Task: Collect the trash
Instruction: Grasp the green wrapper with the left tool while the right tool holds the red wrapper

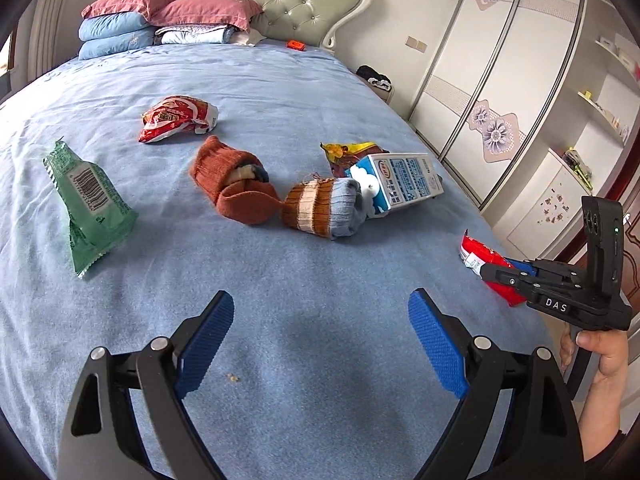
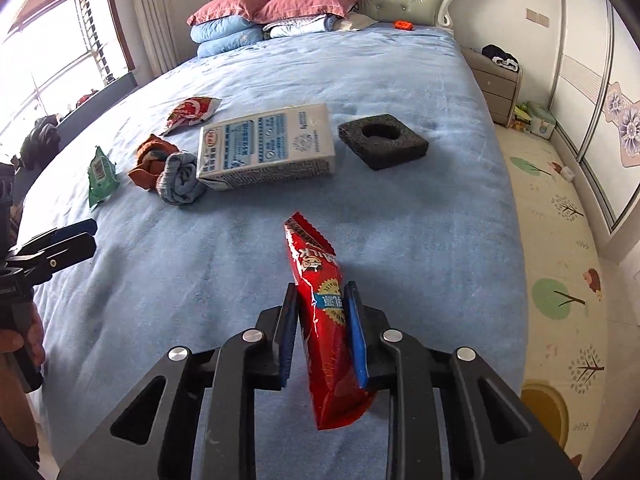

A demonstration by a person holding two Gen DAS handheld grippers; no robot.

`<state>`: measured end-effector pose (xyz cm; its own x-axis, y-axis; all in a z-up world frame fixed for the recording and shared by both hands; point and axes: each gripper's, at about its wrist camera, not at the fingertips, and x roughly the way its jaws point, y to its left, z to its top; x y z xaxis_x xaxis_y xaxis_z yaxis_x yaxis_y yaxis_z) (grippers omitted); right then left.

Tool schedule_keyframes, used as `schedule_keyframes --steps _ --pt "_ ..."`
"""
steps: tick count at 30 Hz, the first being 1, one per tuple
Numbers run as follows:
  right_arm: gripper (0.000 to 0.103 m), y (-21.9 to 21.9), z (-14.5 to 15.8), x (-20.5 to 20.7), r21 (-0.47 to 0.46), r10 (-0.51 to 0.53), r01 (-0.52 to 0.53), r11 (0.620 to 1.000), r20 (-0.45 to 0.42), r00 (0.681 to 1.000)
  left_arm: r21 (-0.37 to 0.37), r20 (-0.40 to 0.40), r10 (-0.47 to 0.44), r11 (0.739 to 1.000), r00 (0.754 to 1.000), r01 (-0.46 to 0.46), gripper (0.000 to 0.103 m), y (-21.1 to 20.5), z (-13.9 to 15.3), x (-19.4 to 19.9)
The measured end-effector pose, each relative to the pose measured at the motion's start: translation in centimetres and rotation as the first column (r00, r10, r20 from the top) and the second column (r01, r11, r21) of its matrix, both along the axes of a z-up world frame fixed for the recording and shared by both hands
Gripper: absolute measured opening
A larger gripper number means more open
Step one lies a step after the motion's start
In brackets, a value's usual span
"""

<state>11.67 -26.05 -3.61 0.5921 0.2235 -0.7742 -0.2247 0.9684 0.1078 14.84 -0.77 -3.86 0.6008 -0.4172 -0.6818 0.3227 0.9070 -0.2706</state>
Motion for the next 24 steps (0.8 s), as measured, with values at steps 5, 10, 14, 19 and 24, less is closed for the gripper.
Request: schedule_keyframes --steps 5,10,14,19,24 --pt "0.021 4.3 0.5 0.8 0.047 0.111 -0.111 0.993 -0.014 0.994 -0.003 0.012 0.041 0.999 0.999 -0.041 0.089 2.5 0.3 0.5" --pt "0.021 9.5 1.1 2.0 0.101 0.224 -0.219 0.970 -0.034 0.974 -0.007 0.026 0.103 0.995 0.994 -0.103 0.089 5.5 0.7 1.2" --pt "0.021 13.4 0.9 3.5 0.161 0.303 -0.289 0.944 -0.077 0.950 -0.027 0.024 0.147 0.989 0.989 -0.147 0.089 7.9 0.7 1.9" --pt "0.021 16.8 0.7 5.5 0.211 0.325 -0.302 0.930 -0.084 0.942 -0.006 0.027 0.205 0.979 0.978 -0.205 0.089 10.2 0.6 3.6" --pt "0.021 18.4 0.9 7.5 0.232 0.314 -0.289 0.929 -0.077 0.946 -0.008 0.018 0.238 0.971 0.971 -0.238 0.089 11.8 0.3 6.1"
